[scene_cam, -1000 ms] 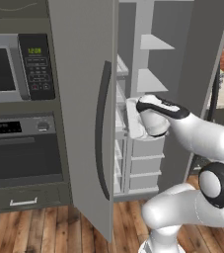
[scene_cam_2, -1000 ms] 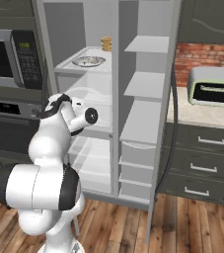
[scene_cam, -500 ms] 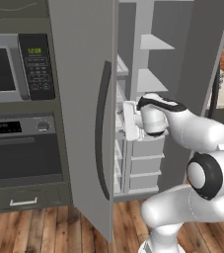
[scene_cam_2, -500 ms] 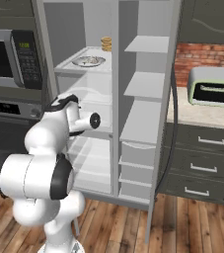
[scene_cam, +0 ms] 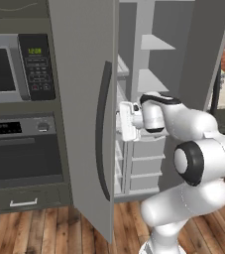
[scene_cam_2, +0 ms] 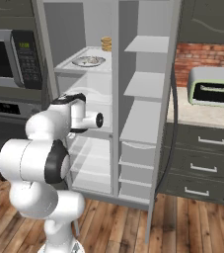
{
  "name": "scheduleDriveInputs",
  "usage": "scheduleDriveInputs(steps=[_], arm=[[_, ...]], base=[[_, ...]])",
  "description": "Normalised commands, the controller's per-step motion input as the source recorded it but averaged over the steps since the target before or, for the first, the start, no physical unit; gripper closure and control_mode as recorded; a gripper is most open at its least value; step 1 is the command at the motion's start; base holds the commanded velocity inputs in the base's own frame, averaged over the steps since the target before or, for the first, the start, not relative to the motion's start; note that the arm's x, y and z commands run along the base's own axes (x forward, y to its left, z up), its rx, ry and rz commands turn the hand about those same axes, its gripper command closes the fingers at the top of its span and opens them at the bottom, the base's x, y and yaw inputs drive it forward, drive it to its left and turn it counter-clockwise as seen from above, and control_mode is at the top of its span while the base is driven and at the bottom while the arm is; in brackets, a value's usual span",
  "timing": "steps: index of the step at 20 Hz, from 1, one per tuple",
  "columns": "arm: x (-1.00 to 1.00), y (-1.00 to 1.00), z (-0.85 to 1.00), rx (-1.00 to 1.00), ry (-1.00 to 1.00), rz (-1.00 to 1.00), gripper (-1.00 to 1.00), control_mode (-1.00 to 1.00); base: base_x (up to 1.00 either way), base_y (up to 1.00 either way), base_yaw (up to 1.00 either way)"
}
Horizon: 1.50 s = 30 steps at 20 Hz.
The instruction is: Retrieve the fish from the fridge and place it on the saucepan with marinade on the stove.
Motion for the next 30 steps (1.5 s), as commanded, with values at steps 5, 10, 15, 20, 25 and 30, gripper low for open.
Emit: scheduleDriveInputs(steps=[5, 10, 15, 20, 25, 30], arm=[[0.07, 0.34, -0.07, 0.03, 0.00, 0.16, -1.00, -1.00], [-0.19, 0.73, -0.18, 0.00, 0.00, 0.19, -1.00, -1.00], [-0.52, 1.00, -0.28, 0.00, 0.00, 0.21, -1.00, -1.00], [-0.21, 1.00, -0.24, 0.00, 0.00, 0.15, -1.00, -1.00], [-0.02, 1.00, -0.05, 0.00, 0.00, 0.04, -1.00, -1.00], [-0.07, 0.78, 0.00, 0.00, -0.21, -0.03, -1.00, -1.00]], base=[[0.00, 0.00, 0.00], [0.00, 0.00, 0.00], [0.00, 0.00, 0.00], [0.00, 0.00, 0.00], [0.00, 0.00, 0.00], [0.00, 0.00, 0.00]])
